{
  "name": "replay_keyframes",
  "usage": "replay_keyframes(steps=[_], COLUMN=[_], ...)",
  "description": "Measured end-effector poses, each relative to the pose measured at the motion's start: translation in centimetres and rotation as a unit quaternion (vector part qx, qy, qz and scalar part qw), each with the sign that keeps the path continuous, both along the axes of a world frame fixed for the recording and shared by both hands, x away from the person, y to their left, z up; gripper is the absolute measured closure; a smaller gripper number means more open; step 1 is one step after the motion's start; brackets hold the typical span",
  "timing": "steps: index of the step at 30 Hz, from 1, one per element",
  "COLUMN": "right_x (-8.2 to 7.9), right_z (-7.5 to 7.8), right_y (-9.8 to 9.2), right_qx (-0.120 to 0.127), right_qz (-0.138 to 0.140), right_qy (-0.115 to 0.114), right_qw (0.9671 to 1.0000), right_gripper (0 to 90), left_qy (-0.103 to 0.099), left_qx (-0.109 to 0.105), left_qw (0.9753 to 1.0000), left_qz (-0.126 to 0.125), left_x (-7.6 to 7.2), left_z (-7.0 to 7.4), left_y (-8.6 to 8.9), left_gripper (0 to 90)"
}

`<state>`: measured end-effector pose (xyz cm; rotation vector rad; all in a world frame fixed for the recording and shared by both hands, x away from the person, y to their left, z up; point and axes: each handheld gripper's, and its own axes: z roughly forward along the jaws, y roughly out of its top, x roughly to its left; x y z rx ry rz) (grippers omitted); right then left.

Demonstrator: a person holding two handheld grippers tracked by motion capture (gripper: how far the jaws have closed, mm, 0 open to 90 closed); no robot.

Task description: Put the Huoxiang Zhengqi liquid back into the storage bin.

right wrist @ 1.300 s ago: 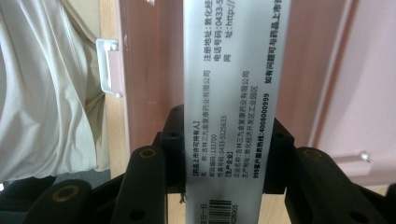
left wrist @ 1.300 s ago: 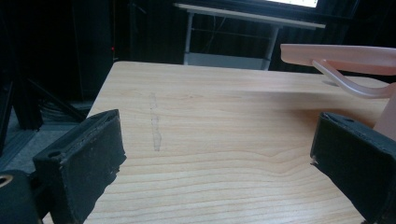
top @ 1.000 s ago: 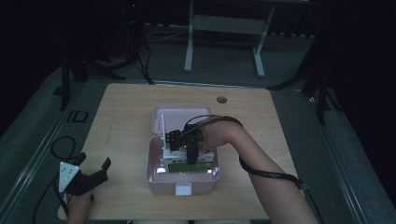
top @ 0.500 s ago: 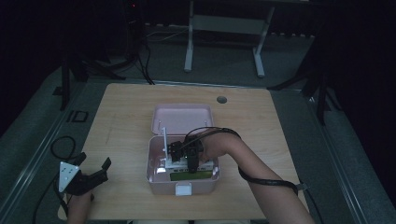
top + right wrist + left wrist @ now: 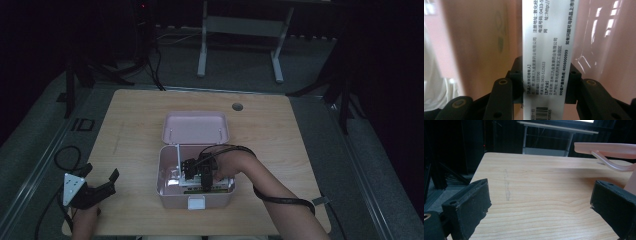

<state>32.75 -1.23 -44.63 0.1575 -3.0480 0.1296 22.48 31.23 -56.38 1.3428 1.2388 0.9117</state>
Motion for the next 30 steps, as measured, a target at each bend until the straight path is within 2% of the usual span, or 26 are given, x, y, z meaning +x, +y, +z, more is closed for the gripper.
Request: replay_keyframes(steps=[5,15,30], right_x=[-0.2,-0.4,-0.1], right_z=[-0.9,-1.6,-1.8], right_y=[-0.2,-0.5,-1.1], right_qx=[-0.002,-0.002,0.014], right_qz=[0.0,-0.007,-0.019], right_qy=[0.006,0.006,0.016], right_qw=[1.0,1.0,0.9996], right_gripper=[61.8,61.8,59.7], left_qy=[0.0,0.001,0.003], left_qx=[0.0,0.001,0.002], left_qw=[1.0,1.0,1.0], left_qz=[0.0,0.0,0.0], left_x=[0.0,0.0,0.0], left_z=[0.0,0.0,0.0], left_y=[0.0,0.0,0.0], left_gripper=[3.0,3.0,3.0])
